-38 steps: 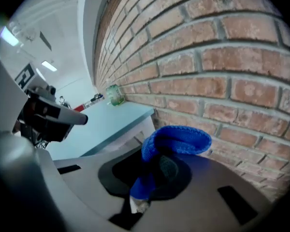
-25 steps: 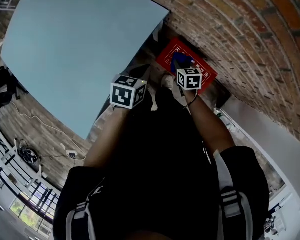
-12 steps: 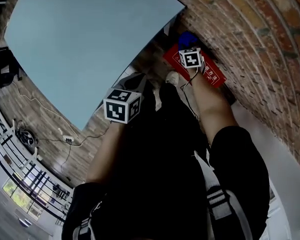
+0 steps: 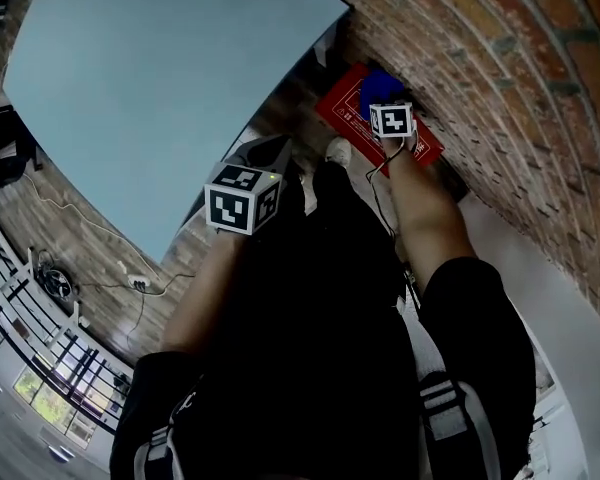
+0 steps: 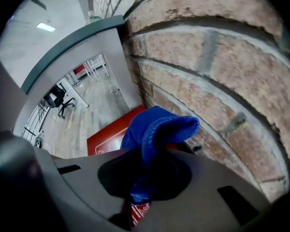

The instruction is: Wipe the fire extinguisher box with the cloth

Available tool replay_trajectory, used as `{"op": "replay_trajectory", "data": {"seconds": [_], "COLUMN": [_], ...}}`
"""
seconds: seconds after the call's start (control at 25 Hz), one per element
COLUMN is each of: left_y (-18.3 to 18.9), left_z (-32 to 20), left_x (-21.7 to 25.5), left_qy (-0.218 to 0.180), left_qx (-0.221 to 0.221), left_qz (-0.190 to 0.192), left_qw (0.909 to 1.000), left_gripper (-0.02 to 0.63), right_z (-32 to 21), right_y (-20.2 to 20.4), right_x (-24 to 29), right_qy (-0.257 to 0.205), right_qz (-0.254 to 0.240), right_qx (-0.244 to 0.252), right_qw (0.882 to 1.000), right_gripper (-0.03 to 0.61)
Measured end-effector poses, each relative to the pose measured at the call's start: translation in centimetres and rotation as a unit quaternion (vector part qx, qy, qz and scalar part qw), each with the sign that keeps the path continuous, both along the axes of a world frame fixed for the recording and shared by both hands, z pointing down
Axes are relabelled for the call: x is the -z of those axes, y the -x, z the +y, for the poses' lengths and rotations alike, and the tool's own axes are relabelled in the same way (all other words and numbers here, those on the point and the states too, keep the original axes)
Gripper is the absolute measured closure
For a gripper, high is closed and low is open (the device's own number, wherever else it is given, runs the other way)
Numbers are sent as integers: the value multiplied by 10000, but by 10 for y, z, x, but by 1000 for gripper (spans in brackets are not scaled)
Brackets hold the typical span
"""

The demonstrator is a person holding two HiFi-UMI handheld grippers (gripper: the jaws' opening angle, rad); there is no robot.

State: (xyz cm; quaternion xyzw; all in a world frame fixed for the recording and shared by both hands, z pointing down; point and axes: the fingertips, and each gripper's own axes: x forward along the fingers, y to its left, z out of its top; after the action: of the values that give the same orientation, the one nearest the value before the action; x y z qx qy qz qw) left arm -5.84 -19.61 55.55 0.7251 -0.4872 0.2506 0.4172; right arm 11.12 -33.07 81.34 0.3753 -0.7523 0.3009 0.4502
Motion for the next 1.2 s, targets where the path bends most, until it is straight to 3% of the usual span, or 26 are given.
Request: {"op": "replay_trajectory", "data": {"seconds": [0.16,0.36,0.64,0.88,1.2], "left_y": [-17,-44,-56,-54,-45], "left_z": [-20,-26,-27,-32,-32], "left_x": [8,5,-3,2,0], "left_qy": [-289,-211,-79,-119,-78], "left_qx": [-403,-771,-933,-1014,-939], "left_qz": [-256,-142,-60,-130,-179], "left_qw": [9984,9967,9956,9947,9954], "left_gripper": [620,620,620,620,620], "right_z": [20,53,86,100,122], "right_y": [-52,-126,-188,-210,-201], "right_x": [-4,-9,-14,-13,-17], "right_qy": [202,451,677,811,936], "right_qz": [288,655,896,1015,680], "right_qx": [-436,-945,-1406,-1758,-2354], "right_qw": [9984,9923,9837,9758,9650], "right_gripper": [537,537,537,537,537]}}
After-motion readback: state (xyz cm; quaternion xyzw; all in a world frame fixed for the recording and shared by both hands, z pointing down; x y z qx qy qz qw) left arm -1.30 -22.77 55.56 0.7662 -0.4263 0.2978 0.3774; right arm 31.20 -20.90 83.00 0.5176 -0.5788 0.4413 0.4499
